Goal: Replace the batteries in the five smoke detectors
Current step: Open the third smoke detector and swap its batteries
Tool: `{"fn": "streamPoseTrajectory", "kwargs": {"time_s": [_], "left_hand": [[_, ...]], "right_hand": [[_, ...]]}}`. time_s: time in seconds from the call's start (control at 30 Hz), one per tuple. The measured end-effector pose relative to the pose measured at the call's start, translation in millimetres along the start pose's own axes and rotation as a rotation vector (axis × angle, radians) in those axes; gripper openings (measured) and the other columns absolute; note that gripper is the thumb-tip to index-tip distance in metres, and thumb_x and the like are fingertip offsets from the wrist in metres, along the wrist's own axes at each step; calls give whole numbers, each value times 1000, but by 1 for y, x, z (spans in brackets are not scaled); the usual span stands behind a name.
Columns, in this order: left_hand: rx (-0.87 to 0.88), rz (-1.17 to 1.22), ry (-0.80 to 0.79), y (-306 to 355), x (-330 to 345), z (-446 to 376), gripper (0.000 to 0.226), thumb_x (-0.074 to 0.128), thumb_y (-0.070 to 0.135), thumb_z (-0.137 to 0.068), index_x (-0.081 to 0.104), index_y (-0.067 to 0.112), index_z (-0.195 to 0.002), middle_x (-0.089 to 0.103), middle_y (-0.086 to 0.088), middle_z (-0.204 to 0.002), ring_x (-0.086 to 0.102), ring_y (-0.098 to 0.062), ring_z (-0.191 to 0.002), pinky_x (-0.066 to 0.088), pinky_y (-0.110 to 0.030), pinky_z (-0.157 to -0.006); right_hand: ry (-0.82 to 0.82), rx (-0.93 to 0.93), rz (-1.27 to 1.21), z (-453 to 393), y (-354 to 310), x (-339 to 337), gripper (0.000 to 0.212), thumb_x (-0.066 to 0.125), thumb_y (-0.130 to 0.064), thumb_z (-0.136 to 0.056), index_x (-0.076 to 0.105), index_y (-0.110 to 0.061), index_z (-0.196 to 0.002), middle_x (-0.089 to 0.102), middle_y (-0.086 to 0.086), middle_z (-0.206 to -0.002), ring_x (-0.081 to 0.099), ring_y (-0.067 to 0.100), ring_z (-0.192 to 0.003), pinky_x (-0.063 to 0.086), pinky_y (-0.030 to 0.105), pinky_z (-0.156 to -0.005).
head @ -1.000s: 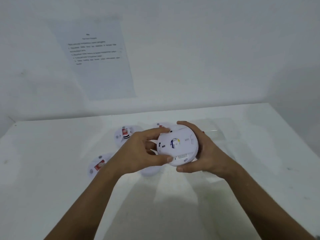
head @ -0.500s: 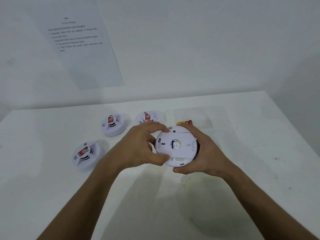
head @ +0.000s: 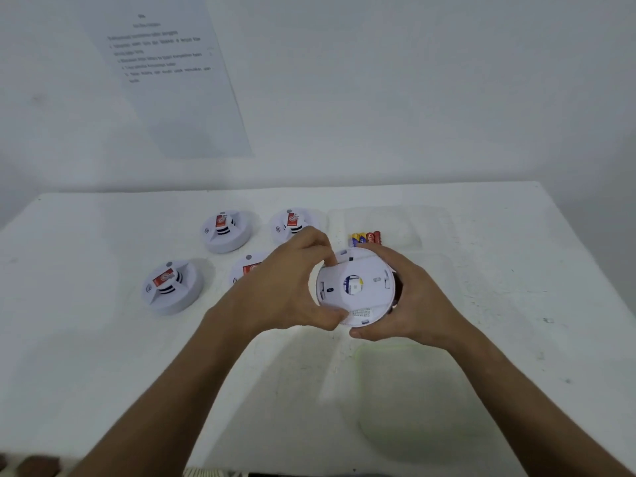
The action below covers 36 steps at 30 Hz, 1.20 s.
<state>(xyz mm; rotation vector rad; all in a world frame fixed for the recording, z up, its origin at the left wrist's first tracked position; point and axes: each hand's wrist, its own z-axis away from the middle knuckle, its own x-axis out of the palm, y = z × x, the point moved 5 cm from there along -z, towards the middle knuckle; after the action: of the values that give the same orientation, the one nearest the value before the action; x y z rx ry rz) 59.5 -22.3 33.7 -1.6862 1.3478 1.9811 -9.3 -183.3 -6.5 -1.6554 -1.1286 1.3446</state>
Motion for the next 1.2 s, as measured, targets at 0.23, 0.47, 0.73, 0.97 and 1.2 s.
{"fn": "streamPoseTrajectory", "kwargs": {"time_s": [0.23,0.47,0.73,0.97,1.2], "left_hand": [[31,-111,89,6,-2,9,62,64,59,-50,54,18,-96,41,10,-100,50,-12,-85,50,-28,-67],[-169,-40,189,-46,5,48,57,75,54,-50,60,17,-91,49,8,-100,52,-8,-85,50,-25,-68],[-354,-119,-40,-76,62,70,66,72,63,-55,58,20,-104,43,11,-104,47,-9,-90,48,-22,-74],[-194,56,155,-34,29,48,52,68,44,-78,55,26,-125,51,19,-114,54,0,-96,42,-12,-75],[13,13,40,23,5,-10,37,72,28,-78,61,23,-113,57,16,-104,52,-1,-86,40,-7,-69]], "right_hand": [[-18,-6,-2,-4,16,-1,98,97,-14,-48,53,-25,-136,65,-10,-128,61,10,-119,52,24,-96],[-14,45,-63,-1,26,-25,103,98,-6,-49,50,-24,-139,63,-10,-131,60,10,-122,54,31,-97],[-34,58,-32,4,26,-32,98,93,4,-51,50,-31,-131,62,-33,-117,59,-8,-111,49,7,-82],[-131,60,-53,2,23,-23,103,96,1,-50,49,-30,-136,64,-18,-126,60,4,-120,53,16,-89],[-137,21,-62,-3,20,-25,106,96,-1,-51,46,-23,-141,63,-13,-129,60,10,-121,52,18,-92]]}}
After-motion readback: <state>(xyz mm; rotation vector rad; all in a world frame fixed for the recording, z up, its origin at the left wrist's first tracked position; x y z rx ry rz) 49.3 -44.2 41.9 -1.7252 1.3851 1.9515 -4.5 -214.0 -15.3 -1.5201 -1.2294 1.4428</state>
